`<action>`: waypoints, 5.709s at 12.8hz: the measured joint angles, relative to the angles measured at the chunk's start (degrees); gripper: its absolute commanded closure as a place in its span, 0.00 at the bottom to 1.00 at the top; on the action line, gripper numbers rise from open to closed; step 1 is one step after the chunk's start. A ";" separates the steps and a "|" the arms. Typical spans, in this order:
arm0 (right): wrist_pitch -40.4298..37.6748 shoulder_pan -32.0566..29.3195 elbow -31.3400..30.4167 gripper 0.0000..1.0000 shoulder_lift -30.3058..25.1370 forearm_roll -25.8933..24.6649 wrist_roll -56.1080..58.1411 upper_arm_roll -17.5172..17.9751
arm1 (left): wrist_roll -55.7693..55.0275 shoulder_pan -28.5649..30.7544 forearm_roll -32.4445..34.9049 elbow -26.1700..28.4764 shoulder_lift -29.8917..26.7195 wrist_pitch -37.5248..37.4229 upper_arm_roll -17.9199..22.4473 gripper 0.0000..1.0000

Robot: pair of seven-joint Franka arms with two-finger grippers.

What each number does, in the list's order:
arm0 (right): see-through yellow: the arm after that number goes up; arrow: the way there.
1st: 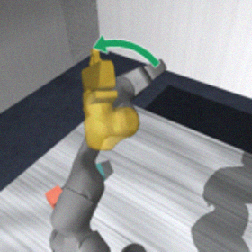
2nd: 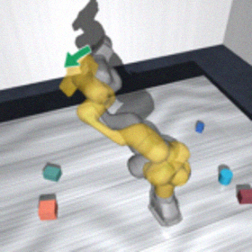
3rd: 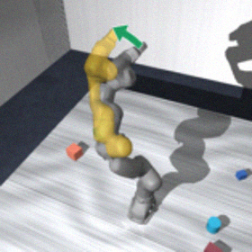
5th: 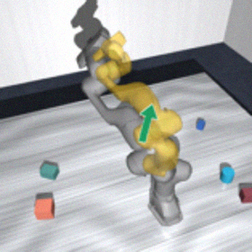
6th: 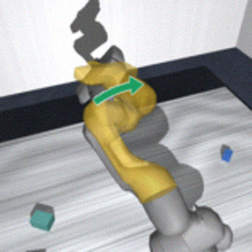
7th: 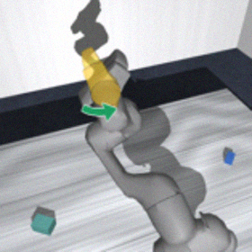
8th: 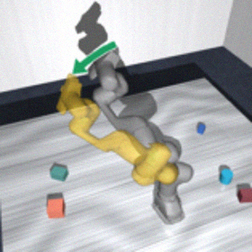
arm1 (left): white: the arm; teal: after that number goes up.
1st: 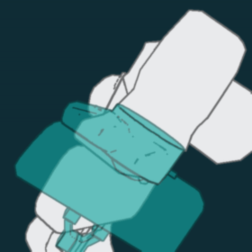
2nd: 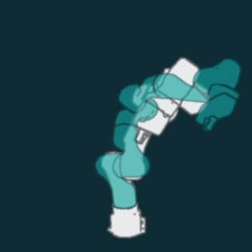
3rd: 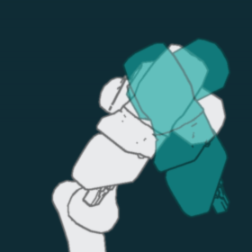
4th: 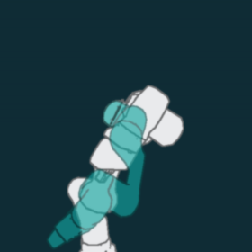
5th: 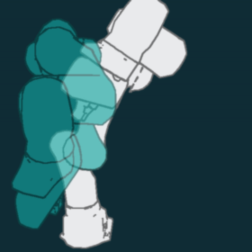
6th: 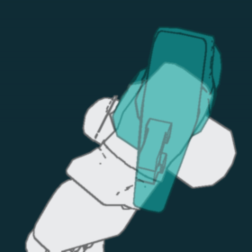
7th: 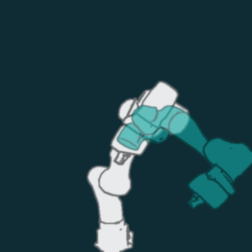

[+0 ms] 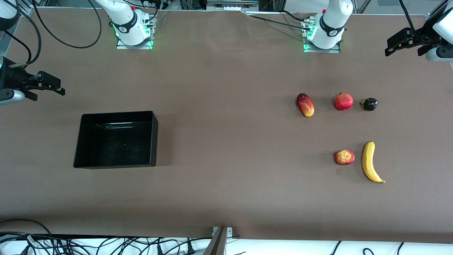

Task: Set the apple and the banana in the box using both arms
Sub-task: 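Reach the right gripper to the box rim while the left gripper approaches fruit, then grasp the box rim with the right gripper while the left gripper grasps the apple, then drag the box toward the fruit with the right gripper while the left lifts, then lower the apple into the box with the left gripper while the right gripper withdraws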

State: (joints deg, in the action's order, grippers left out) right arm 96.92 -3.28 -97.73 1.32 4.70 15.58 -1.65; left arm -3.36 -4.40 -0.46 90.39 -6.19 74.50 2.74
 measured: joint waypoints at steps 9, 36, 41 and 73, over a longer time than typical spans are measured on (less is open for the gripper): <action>-0.16 0.00 0.46 0.00 1.07 -1.20 0.00 0.00 | -0.24 0.01 0.00 0.52 0.04 0.55 0.43 0.00; 36.24 -1.86 -14.27 1.00 24.33 -6.52 0.01 -3.80 | -2.52 1.99 0.00 3.80 35.26 51.93 2.22 0.00; 26.86 -0.05 -5.42 1.00 23.13 -3.26 -0.52 2.50 | -5.84 1.99 0.00 3.92 43.63 63.88 1.52 0.00; 22.68 40.17 17.80 0.00 36.94 4.38 -48.22 -2.52 | -42.26 -9.33 0.88 14.55 29.04 48.09 -14.72 1.00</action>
State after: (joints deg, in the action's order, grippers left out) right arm 119.60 36.89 -79.93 38.26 9.08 -32.64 -4.17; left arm -45.62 -13.74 0.42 104.94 22.85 122.58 -11.99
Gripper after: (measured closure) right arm 0.057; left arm 0.335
